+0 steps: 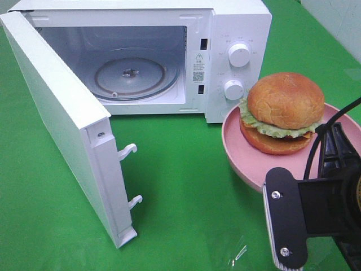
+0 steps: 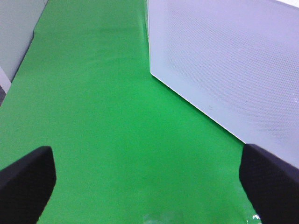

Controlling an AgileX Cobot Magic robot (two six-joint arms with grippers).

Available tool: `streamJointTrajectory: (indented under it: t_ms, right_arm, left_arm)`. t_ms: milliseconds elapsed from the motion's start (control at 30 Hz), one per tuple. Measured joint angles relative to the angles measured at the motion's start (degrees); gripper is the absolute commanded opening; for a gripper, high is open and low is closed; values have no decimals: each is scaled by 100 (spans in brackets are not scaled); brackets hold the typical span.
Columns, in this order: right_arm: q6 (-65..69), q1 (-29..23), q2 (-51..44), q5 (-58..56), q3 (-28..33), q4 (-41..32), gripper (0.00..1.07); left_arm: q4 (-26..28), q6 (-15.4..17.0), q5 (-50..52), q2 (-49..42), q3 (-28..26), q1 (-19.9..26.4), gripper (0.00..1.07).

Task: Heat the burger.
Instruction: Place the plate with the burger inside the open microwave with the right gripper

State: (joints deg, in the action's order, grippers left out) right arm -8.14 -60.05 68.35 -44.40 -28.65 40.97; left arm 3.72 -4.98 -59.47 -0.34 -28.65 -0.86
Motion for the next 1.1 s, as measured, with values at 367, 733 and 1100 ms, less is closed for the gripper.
streamJointTrajectory:
  t_ms: [367,733,1100]
  right_arm:
    - [-819,0,6,584,0,120,0]
    - [-2458,642,6,1008,0,-298,0]
    - [-4423,1375,11,1473,0,-1306,0]
  left_arm:
    - [0,0,0,0,0,0,100]
    - [0,0,0,0,0,0,100]
    - [0,0,0,0,0,0,100]
